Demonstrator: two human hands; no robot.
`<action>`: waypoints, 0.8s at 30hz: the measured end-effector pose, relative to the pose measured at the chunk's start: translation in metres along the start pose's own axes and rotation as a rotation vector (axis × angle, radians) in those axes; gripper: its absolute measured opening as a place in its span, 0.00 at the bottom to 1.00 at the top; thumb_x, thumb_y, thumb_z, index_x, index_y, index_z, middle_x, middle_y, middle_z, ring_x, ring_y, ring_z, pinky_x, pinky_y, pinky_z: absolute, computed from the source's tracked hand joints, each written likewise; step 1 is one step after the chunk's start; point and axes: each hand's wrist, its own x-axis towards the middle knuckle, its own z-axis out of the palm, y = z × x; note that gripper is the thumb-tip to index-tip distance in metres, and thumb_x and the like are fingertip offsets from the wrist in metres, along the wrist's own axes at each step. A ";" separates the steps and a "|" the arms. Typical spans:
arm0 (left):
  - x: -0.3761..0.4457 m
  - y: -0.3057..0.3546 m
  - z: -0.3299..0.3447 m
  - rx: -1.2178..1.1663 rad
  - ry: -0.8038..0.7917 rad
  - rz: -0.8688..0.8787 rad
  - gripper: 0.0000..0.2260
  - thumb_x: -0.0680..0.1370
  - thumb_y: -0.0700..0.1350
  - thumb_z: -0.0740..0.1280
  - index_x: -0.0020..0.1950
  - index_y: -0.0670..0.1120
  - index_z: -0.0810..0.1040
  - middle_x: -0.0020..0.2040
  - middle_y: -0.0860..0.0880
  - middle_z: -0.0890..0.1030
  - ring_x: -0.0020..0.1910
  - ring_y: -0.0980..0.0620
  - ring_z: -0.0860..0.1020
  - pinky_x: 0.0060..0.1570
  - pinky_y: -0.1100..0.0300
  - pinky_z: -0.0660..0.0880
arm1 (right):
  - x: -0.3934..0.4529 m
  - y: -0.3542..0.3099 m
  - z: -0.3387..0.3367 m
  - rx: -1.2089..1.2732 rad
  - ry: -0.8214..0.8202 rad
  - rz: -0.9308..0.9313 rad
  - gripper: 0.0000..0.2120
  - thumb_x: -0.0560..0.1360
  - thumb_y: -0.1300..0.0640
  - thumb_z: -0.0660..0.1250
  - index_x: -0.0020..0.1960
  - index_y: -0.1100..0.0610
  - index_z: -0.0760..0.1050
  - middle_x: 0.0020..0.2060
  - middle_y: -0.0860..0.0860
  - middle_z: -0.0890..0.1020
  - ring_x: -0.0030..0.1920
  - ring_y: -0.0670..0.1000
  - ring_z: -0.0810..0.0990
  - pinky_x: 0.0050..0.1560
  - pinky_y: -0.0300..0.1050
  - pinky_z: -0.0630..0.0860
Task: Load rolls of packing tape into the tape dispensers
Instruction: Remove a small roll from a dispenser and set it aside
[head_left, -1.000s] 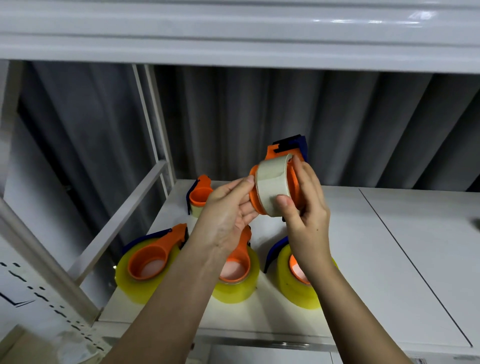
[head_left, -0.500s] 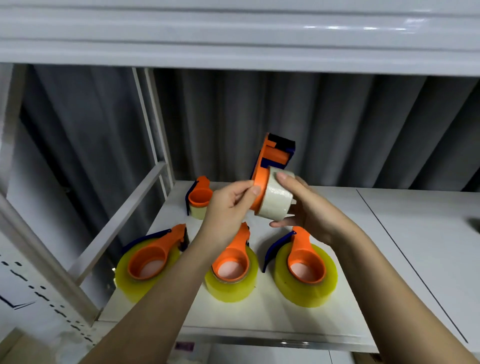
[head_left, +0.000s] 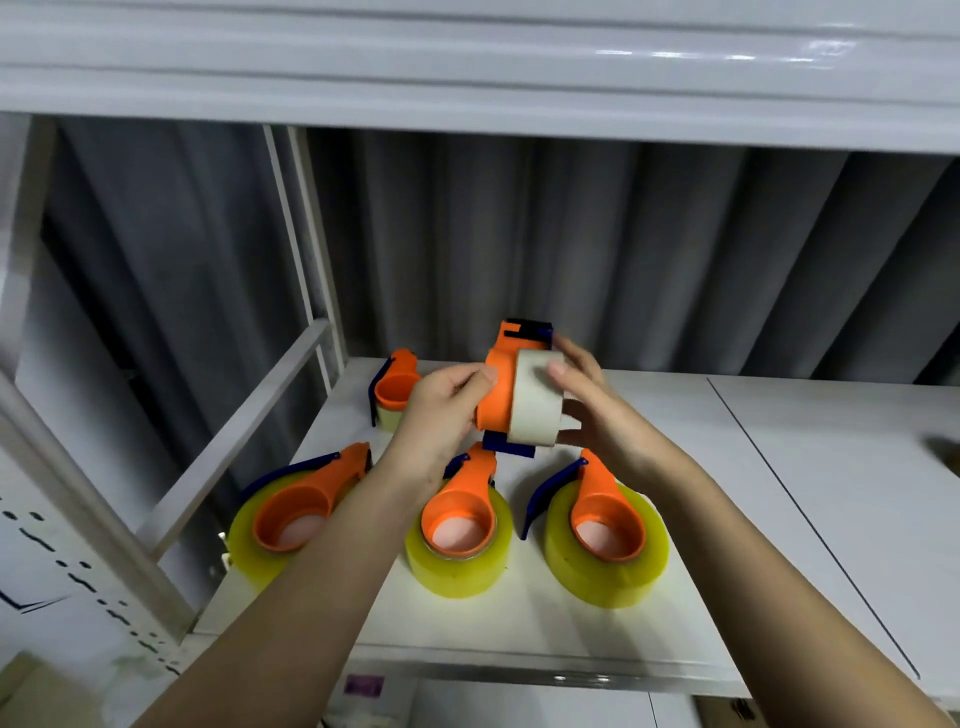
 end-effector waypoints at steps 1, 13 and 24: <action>-0.001 -0.001 0.000 0.031 -0.031 0.032 0.11 0.80 0.43 0.62 0.61 0.45 0.78 0.50 0.49 0.83 0.52 0.53 0.82 0.54 0.59 0.78 | 0.002 -0.002 -0.001 0.025 -0.005 0.087 0.30 0.72 0.39 0.66 0.71 0.45 0.63 0.63 0.50 0.75 0.57 0.51 0.80 0.48 0.47 0.81; 0.007 -0.005 -0.006 -0.031 -0.050 -0.061 0.04 0.79 0.44 0.66 0.51 0.46 0.80 0.45 0.45 0.84 0.42 0.55 0.83 0.43 0.66 0.79 | 0.006 0.009 -0.004 -0.265 0.150 -0.120 0.27 0.73 0.50 0.71 0.69 0.48 0.66 0.62 0.49 0.75 0.56 0.47 0.78 0.49 0.42 0.81; 0.018 -0.016 0.002 0.190 -0.060 0.123 0.09 0.79 0.42 0.64 0.59 0.45 0.77 0.51 0.51 0.81 0.51 0.58 0.79 0.51 0.67 0.74 | 0.020 0.006 -0.007 0.167 -0.032 0.358 0.22 0.72 0.34 0.64 0.59 0.47 0.74 0.55 0.59 0.79 0.53 0.60 0.83 0.48 0.53 0.82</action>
